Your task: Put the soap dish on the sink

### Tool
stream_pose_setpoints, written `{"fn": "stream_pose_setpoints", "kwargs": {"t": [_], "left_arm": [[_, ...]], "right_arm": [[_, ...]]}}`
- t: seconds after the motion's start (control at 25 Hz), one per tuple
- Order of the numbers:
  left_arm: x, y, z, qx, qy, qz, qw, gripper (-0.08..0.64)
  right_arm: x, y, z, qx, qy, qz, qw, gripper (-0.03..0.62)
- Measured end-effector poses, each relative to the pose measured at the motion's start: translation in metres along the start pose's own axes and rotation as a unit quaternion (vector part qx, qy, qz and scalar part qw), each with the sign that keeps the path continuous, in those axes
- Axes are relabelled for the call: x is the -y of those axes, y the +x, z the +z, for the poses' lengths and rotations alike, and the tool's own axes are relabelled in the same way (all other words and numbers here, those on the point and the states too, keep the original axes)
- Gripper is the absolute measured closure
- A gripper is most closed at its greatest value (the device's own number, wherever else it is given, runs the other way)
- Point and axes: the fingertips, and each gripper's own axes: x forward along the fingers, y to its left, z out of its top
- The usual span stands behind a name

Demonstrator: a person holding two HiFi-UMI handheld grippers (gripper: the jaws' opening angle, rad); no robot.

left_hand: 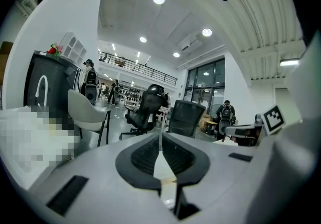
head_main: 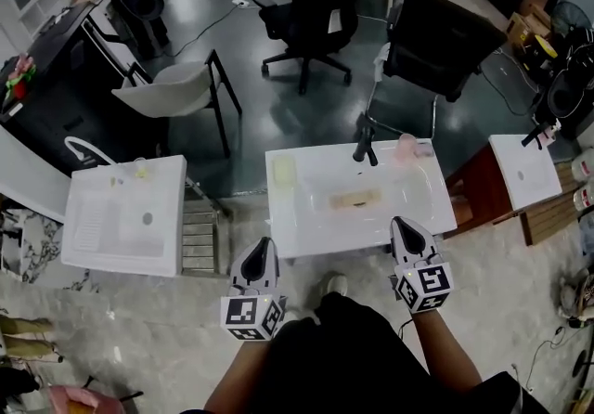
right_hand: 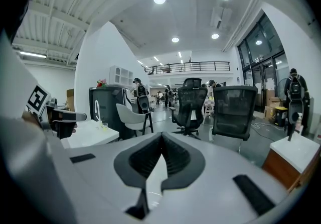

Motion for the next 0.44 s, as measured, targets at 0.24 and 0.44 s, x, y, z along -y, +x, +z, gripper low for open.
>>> {"fn": "stream_pose_setpoints", "kwargs": {"t": [0.24, 0.44], "left_arm": [[-0.004, -0.017, -0.005, -0.002, -0.005, -0.008, 1.0, 0.535], [-0.015, -0.029, -0.003, 0.001, -0.001, -0.006, 1.0, 0.535]], "right_arm": [[-0.018, -0.01, 0.002, -0.001, 0.024, 0.002, 1.0, 0.595], [-0.03, -0.012, 0.0, -0.002, 0.014, -0.004, 1.0, 0.595]]}}
